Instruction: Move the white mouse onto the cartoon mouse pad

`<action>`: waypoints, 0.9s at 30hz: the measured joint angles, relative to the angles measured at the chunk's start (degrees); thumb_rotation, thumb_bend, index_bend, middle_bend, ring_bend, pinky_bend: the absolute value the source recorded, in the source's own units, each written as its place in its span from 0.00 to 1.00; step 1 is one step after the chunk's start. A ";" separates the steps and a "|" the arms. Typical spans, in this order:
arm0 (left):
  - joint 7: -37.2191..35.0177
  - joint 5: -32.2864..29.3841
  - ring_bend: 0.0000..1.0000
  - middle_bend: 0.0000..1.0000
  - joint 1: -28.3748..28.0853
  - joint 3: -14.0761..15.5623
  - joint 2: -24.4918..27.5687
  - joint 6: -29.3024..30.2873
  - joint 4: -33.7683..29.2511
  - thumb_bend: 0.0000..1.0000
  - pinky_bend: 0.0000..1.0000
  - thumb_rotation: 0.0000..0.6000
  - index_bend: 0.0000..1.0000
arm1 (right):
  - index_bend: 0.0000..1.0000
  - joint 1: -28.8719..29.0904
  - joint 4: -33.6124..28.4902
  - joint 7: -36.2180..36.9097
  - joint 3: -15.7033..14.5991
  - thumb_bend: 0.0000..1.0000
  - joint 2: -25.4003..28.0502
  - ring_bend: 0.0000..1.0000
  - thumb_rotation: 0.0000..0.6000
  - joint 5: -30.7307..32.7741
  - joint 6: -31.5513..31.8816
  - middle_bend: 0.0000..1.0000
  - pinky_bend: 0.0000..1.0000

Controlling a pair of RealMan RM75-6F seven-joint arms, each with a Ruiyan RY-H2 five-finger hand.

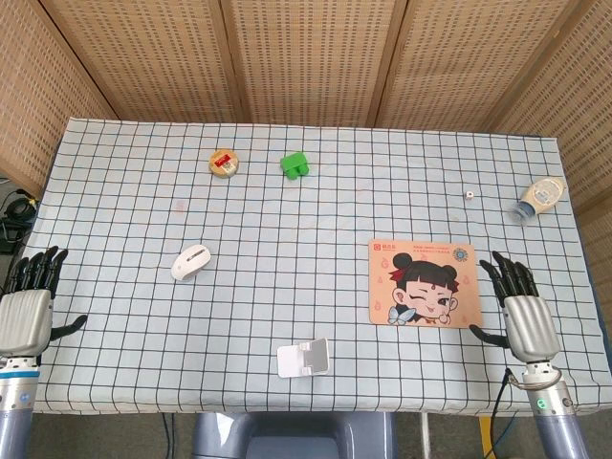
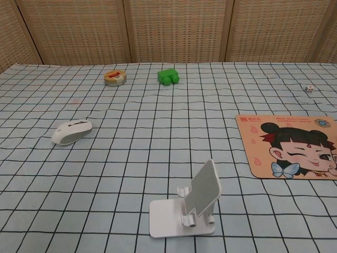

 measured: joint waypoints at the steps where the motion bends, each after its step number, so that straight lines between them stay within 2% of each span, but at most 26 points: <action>1: -0.02 -0.01 0.00 0.00 0.00 0.00 0.01 -0.01 0.00 0.08 0.00 1.00 0.00 | 0.11 0.00 -0.01 -0.01 -0.01 0.12 0.00 0.00 1.00 0.01 -0.03 0.00 0.00; 16: 0.46 -1.13 0.00 0.00 -0.37 -0.64 -0.82 -0.38 0.11 0.08 0.00 1.00 0.00 | 0.11 0.09 -0.25 -0.04 -0.14 0.12 0.03 0.00 1.00 -0.17 -0.18 0.00 0.00; 21: 1.51 -3.12 0.00 0.00 -1.22 -1.88 -1.97 -1.26 0.05 0.08 0.00 1.00 0.02 | 0.11 0.15 -0.28 0.83 -0.04 0.12 0.31 0.00 1.00 -0.11 -0.30 0.00 0.00; 27: 6.82 -8.16 0.00 0.00 -4.08 -4.81 -3.97 -3.63 -0.67 0.07 0.00 1.00 0.02 | 0.11 0.24 -0.12 2.79 0.34 0.12 0.93 0.00 1.00 0.45 -0.65 0.00 0.00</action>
